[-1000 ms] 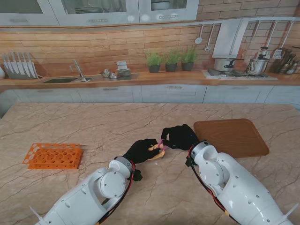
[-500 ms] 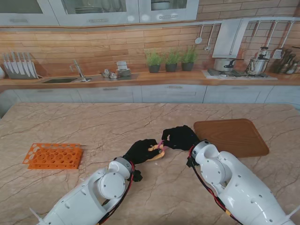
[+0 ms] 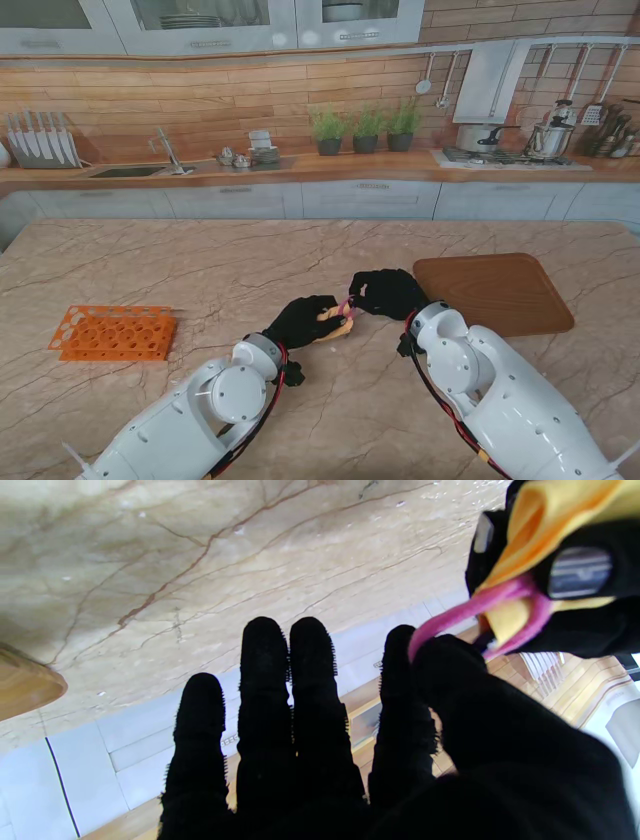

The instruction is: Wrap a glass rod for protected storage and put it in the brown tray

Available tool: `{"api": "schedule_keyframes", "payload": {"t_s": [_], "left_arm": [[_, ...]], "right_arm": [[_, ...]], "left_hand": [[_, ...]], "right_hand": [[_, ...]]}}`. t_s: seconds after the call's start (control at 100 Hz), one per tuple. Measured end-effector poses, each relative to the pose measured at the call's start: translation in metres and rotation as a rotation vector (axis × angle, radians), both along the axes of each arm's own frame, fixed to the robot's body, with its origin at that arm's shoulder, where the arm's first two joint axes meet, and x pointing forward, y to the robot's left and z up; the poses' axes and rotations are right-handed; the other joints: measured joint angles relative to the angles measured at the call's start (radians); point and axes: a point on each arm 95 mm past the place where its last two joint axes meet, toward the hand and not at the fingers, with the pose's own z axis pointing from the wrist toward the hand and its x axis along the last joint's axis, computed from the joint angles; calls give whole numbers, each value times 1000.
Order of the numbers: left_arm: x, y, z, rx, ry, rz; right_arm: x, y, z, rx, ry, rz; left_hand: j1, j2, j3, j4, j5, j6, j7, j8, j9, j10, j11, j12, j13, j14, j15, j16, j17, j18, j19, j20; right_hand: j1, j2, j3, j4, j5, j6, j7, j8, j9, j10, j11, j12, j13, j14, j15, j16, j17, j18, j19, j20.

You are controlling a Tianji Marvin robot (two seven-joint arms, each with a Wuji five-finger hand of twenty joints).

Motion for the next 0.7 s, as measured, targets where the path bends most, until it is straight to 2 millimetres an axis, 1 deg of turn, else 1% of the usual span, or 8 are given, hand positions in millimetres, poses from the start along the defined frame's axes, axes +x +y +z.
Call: {"api": "schedule_keyframes", "payload": {"t_s": [0.32,0.38,0.44,0.57,0.7], "left_arm": [[3,-1,5,-11,-9,-2],[3,-1,5,-11,-9,-1],[3,-1,5,-12,-10,1],[4,-2,6,-16,-12,7],[4,-1,6,-24,-7,20]], "right_arm": [[-3,-4,-5,2,31,-11],[-3,-4,-5,7,34,-9],[-3,-5,-4,18,40,-7],[-4,-5,-3,85,69,-18],[-6,-5,-4,87,61,-24]], "left_hand": [[0,0,0,1,0,0,0,0,0,-3,4,0,0,-1,0,0,0,0,0,0],[0,0,0,1,0,0,0,0,0,-3,5,0,0,-1,0,0,0,0,0,0],[0,0,0,1,0,0,0,0,0,-4,5,0,0,-1,0,0,0,0,0,0],[0,0,0,1,0,0,0,0,0,-5,5,0,0,-1,0,0,0,0,0,0],[0,0,-1,1,0,0,0,-1,0,-5,6,0,0,-1,0,0,0,0,0,0]], "right_hand": [[14,-2,3,0,-10,2,0,-20,-10,2,0,0,-1,0,0,0,0,0,0,0],[16,-34,24,0,0,2,0,-24,-10,2,0,0,-1,0,0,0,0,0,0,0],[16,-51,43,0,11,2,0,-32,-10,2,0,0,-1,0,0,0,0,0,0,0],[16,-61,58,0,17,2,0,-33,-8,2,0,0,-1,0,0,0,0,0,0,0],[16,-62,58,0,27,2,-1,-33,12,2,0,0,7,1,0,0,0,0,0,0]]}}
